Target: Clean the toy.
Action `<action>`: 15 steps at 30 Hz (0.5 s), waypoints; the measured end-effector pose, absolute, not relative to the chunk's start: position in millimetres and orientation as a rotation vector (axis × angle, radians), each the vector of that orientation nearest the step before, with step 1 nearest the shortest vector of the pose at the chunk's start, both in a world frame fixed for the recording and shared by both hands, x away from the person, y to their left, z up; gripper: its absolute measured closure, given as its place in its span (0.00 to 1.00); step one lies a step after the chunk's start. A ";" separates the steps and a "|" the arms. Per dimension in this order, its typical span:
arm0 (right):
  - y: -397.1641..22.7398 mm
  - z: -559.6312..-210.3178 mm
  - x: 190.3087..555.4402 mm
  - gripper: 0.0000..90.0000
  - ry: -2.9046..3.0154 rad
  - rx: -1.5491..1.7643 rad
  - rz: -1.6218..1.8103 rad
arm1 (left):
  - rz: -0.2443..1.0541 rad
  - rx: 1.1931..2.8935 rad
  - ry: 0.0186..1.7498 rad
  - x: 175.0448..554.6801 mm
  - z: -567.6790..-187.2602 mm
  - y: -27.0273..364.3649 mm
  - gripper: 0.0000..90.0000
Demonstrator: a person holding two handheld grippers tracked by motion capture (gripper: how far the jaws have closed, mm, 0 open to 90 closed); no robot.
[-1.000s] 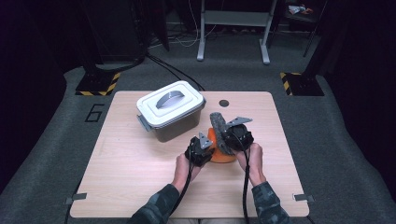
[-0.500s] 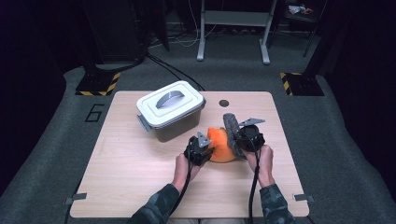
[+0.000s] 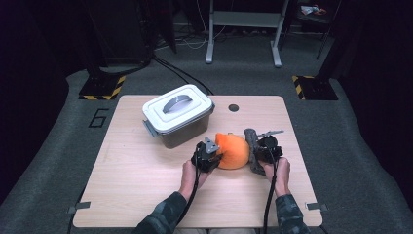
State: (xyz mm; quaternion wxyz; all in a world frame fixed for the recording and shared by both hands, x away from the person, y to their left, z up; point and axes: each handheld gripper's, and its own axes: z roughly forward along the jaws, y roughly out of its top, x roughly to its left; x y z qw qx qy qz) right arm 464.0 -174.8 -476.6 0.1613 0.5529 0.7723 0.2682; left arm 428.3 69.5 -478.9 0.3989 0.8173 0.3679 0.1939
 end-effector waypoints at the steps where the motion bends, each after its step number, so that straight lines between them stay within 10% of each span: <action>1: -175.2 -479.1 464.8 0.85 2.207 1.584 0.759 | 0.490 2.067 0.933 428.1 -479.1 69.5 0.83; 15: -170.2 -408.9 442.5 0.85 2.099 1.413 0.894 | 0.514 2.060 0.947 424.2 -476.6 68.2 0.83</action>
